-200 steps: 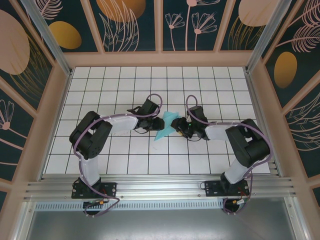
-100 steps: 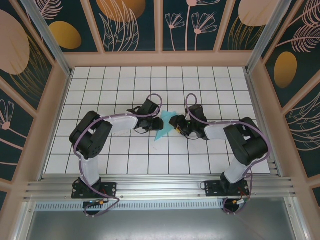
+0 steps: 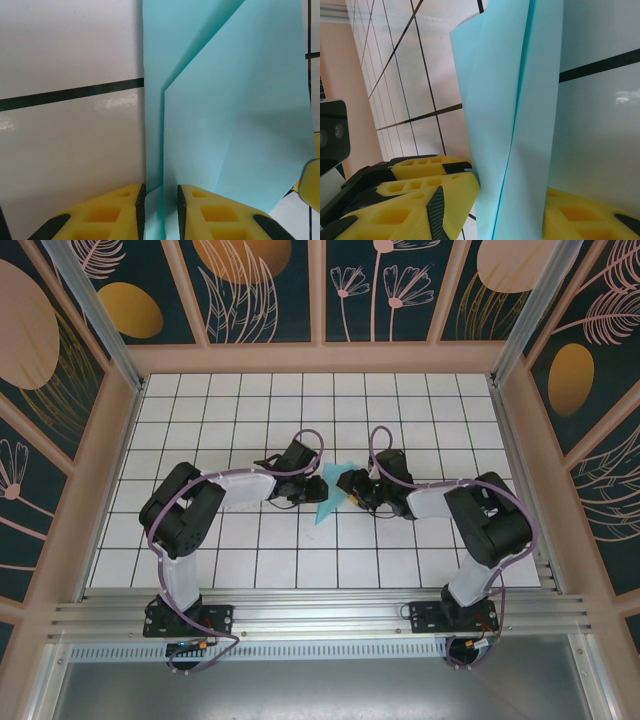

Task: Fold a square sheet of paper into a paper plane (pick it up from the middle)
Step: Turn over the paper at the center of the table.

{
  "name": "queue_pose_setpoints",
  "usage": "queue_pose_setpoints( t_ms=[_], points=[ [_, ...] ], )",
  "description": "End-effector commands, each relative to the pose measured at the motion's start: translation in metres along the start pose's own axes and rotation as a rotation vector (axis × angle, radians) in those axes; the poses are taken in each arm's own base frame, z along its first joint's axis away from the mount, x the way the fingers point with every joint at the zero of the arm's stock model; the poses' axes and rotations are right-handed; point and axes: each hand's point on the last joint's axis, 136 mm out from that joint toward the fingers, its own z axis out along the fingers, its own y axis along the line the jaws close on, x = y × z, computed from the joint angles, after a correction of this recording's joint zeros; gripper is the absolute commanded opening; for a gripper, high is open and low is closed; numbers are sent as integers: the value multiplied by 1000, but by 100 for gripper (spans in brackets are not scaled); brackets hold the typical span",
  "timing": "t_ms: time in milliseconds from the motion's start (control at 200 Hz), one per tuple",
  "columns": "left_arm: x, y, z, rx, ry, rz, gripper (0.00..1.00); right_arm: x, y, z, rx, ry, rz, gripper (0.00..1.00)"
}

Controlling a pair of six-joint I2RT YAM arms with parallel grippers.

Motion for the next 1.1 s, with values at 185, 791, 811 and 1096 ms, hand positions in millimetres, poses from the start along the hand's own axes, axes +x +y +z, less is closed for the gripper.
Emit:
queue_pose_setpoints(
  t_ms=[185,791,811,1096],
  points=[
    [9,-1,3,18,16,-22,26,0,20,16,-63,33,-90,42],
    [3,-7,-9,41,-26,-24,26,3,19,31,-33,53,-156,15],
    [2,-8,-11,45,-34,-24,27,2,19,30,-25,49,-161,14],
    [-30,-16,-75,78,-329,-32,44,-22,20,-4,212,-38,-312,9]
  ],
)
